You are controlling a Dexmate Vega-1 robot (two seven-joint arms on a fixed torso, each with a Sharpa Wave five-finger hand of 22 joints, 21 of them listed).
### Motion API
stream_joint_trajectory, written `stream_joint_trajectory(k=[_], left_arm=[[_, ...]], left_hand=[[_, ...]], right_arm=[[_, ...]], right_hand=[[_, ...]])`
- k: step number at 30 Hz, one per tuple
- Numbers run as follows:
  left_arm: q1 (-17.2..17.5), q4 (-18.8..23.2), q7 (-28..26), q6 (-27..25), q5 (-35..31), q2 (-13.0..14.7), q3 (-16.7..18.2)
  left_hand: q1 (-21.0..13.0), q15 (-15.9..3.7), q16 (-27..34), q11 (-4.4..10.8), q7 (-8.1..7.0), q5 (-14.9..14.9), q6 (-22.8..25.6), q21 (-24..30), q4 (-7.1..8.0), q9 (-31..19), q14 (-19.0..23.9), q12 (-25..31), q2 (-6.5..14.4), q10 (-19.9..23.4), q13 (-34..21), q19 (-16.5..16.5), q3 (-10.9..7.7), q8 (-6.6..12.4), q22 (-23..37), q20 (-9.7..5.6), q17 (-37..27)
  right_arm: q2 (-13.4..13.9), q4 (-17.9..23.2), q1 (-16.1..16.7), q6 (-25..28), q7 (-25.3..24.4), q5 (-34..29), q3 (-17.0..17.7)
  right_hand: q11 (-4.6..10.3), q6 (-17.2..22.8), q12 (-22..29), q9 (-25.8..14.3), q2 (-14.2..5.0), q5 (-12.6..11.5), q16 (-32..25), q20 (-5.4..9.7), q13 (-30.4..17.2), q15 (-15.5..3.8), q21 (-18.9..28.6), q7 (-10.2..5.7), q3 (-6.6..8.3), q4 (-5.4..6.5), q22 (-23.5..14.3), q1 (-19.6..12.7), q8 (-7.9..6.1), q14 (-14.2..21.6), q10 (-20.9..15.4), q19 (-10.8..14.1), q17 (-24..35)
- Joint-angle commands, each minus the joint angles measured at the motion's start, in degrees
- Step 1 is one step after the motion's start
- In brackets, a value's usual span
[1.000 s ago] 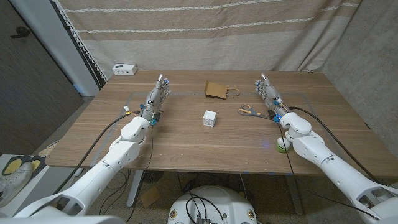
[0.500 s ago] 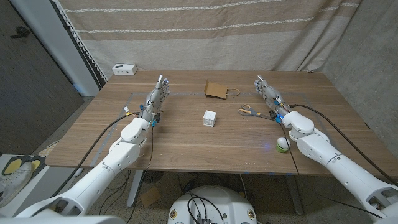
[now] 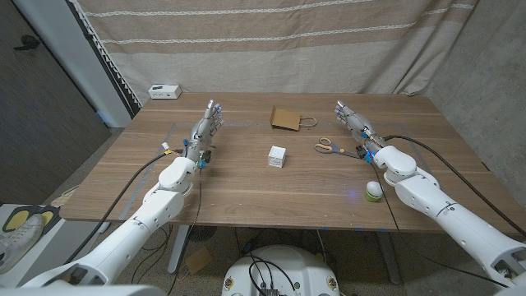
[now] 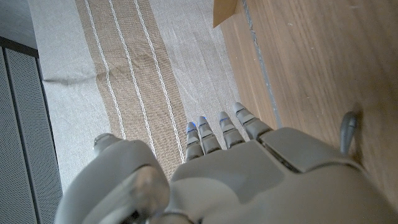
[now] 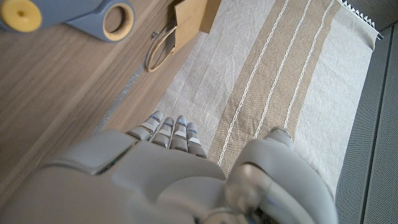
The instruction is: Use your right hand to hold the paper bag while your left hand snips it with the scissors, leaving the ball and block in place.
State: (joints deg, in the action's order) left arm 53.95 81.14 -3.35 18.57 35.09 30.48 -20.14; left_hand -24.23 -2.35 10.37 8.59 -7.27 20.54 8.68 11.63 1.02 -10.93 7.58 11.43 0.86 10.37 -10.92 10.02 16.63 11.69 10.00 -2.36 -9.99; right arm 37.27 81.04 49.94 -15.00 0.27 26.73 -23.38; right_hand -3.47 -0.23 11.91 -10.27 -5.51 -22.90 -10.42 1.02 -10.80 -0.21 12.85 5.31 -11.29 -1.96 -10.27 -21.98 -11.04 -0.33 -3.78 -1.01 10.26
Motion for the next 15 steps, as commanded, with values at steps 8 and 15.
stream_joint_trajectory(k=[8,15], left_arm=[[0.0,-0.2,0.1,0.1,0.0,0.1,0.1],[-0.4,-0.7,0.4,0.3,-0.1,0.1,0.1]], left_hand=[[-0.4,-7.85,0.1,-0.15,0.07,-0.1,0.6,-0.2,0.08,0.1,-0.3,0.0,0.0,-0.3,-0.1,0.4,0.41,0.1,0.2,-4.39,-0.1],[-0.4,-7.83,0.1,-0.17,0.02,-0.2,0.6,-0.2,0.11,0.1,-0.4,0.0,0.0,-0.3,-0.1,0.4,0.44,0.08,0.2,-4.38,-0.1]], right_arm=[[2.0,3.3,1.6,1.3,-4.0,-4.1,-0.1],[2.9,5.2,1.7,3.6,-6.4,-7.0,-0.6]], right_hand=[[0.67,-0.7,0.8,-0.3,0.24,-0.5,-0.3,-0.18,-0.3,-0.88,-0.3,0.1,0.1,-0.86,-0.1,-1.5,-0.06,0.2,-0.6,0.5,0.2],[0.81,-0.3,1.0,-0.3,0.21,-0.7,-0.4,-0.27,-0.3,-1.09,-0.3,-0.13,0.3,-1.28,-0.1,-2.2,-0.29,0.3,-1.0,0.7,0.2]])
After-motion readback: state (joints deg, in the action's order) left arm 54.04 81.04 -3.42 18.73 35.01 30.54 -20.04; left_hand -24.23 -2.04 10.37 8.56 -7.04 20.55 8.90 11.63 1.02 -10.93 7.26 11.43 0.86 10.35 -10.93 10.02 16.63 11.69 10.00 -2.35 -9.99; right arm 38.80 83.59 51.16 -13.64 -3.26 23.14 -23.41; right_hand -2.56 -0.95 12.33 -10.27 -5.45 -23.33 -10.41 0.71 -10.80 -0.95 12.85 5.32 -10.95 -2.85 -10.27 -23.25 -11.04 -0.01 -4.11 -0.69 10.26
